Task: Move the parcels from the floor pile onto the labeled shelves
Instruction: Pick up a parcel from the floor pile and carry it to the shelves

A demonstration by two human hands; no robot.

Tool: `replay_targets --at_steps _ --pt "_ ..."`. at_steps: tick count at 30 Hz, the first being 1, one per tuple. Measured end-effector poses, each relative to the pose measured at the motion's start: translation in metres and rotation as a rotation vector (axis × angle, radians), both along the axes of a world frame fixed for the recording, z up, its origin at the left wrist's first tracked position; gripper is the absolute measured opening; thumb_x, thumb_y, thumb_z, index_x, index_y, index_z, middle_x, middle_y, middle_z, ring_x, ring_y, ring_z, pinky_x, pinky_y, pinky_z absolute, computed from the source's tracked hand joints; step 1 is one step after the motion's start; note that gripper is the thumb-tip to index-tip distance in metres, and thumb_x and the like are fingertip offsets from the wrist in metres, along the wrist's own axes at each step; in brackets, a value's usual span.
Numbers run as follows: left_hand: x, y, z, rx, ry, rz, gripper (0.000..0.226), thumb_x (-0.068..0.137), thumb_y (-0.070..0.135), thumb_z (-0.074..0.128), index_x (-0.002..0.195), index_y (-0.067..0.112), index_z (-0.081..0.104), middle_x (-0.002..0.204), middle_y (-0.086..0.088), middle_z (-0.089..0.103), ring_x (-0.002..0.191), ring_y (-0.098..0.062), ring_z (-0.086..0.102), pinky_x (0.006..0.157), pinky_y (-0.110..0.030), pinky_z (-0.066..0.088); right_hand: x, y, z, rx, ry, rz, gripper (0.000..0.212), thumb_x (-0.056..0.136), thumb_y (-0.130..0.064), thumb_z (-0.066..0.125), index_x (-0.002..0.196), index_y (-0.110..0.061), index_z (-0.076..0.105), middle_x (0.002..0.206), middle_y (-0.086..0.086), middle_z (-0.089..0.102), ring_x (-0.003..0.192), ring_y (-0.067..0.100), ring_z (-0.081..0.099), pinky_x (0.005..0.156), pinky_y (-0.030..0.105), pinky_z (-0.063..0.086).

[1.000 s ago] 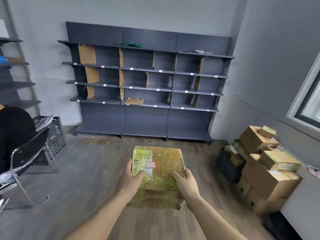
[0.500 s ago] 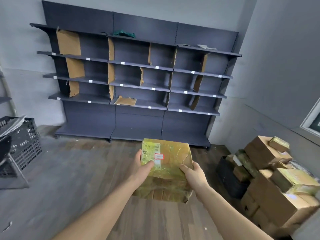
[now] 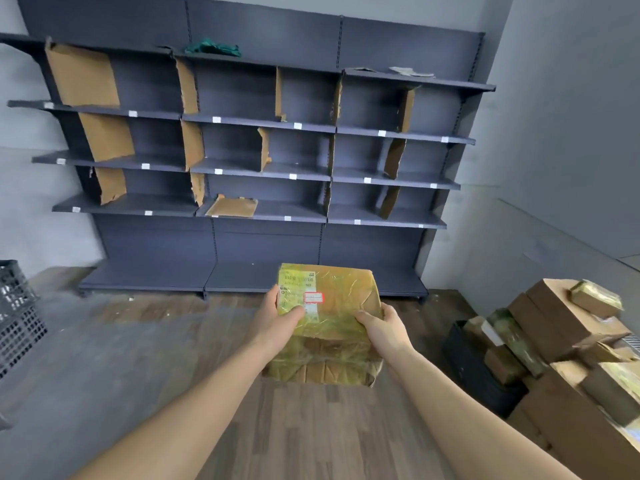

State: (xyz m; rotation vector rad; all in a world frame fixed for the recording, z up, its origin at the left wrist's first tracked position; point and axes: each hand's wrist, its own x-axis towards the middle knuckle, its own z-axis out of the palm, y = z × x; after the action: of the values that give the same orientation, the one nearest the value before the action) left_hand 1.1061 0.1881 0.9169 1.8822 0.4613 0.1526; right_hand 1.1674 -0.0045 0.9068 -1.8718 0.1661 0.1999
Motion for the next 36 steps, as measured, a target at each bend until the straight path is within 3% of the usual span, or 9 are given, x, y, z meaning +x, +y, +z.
replay_targets --at_steps 3,6,11,17,22,27,31,34,36 --pt "0.057 -0.004 -0.002 0.015 -0.007 0.007 0.078 0.093 0.036 0.060 0.157 0.030 0.017 0.158 0.009 0.034 0.140 -0.018 0.039 0.113 -0.040 0.034 0.059 -0.002 -0.005 0.032 -0.003 0.012 0.056 0.091 -0.033 0.066 0.142 -0.018 0.048 0.118 -0.003 0.065 0.107 0.022 0.064 0.095 0.038 0.053" --pt "0.115 -0.010 0.001 0.028 -0.017 0.027 0.075 0.093 0.030 0.061 0.157 0.027 0.020 0.153 0.009 0.040 0.131 -0.014 0.044 0.099 -0.029 0.034 0.115 -0.007 -0.004 0.057 0.008 0.031 0.051 0.093 -0.031 0.064 0.140 -0.018 0.049 0.116 -0.003 0.065 0.106 0.022 0.064 0.089 0.036 0.053" --pt "0.199 -0.018 0.002 0.032 -0.030 0.050 0.075 0.092 0.032 0.061 0.156 0.029 0.022 0.150 0.010 0.045 0.118 -0.009 0.047 0.095 -0.028 0.035 0.204 -0.014 0.001 0.049 0.004 0.049 0.052 0.093 -0.031 0.064 0.141 -0.018 0.047 0.115 -0.003 0.064 0.107 0.023 0.064 0.098 0.041 0.054" --pt "0.288 -0.019 -0.001 0.039 -0.010 0.058 0.076 0.091 0.034 0.061 0.156 0.030 0.022 0.150 0.010 0.045 0.128 -0.015 0.049 0.101 -0.032 0.037 0.295 -0.015 -0.002 0.034 0.022 0.051 0.053 0.092 -0.031 0.065 0.141 -0.018 0.047 0.114 -0.003 0.064 0.108 0.023 0.064 0.100 0.044 0.053" --pt "0.376 -0.019 -0.011 0.054 -0.002 0.022 0.074 0.093 0.037 0.059 0.156 0.032 0.020 0.150 0.013 0.044 0.110 -0.010 0.049 0.089 -0.029 0.039 0.373 -0.017 -0.010 0.012 0.017 0.012 0.054 0.093 -0.032 0.065 0.142 -0.018 0.046 0.114 -0.003 0.063 0.107 0.023 0.064 0.099 0.044 0.054" --pt "0.472 -0.018 -0.017 0.022 -0.011 -0.042 0.073 0.095 0.034 0.058 0.156 0.030 0.018 0.149 0.011 0.044 0.111 -0.009 0.047 0.089 -0.028 0.034 0.459 -0.017 -0.011 -0.017 0.008 -0.057 0.054 0.093 -0.032 0.065 0.142 -0.019 0.047 0.113 -0.003 0.064 0.105 0.023 0.065 0.098 0.045 0.055" --pt "0.544 -0.014 -0.007 -0.006 -0.021 -0.099 0.073 0.096 0.031 0.057 0.157 0.029 0.017 0.150 0.010 0.044 0.111 -0.007 0.046 0.092 -0.027 0.034 0.524 -0.012 -0.003 -0.032 -0.006 -0.105 0.049 0.095 -0.030 0.064 0.140 -0.019 0.048 0.108 -0.005 0.062 0.102 0.021 0.063 0.090 0.037 0.053" --pt "0.586 -0.012 -0.004 0.005 -0.026 -0.099 0.072 0.096 0.032 0.057 0.157 0.029 0.017 0.151 0.010 0.044 0.122 -0.012 0.050 0.095 -0.028 0.036 0.565 -0.011 -0.002 -0.025 -0.016 -0.128 0.050 0.095 -0.031 0.064 0.140 -0.020 0.049 0.110 -0.005 0.063 0.105 0.022 0.063 0.095 0.040 0.054" --pt "0.608 -0.014 -0.004 0.005 -0.021 -0.099 0.072 0.096 0.033 0.058 0.157 0.029 0.018 0.149 0.011 0.046 0.116 -0.010 0.050 0.091 -0.027 0.037 0.586 -0.012 -0.003 -0.025 -0.008 -0.135 0.048 0.094 -0.031 0.064 0.139 -0.021 0.050 0.107 -0.007 0.063 0.104 0.021 0.064 0.097 0.041 0.054"
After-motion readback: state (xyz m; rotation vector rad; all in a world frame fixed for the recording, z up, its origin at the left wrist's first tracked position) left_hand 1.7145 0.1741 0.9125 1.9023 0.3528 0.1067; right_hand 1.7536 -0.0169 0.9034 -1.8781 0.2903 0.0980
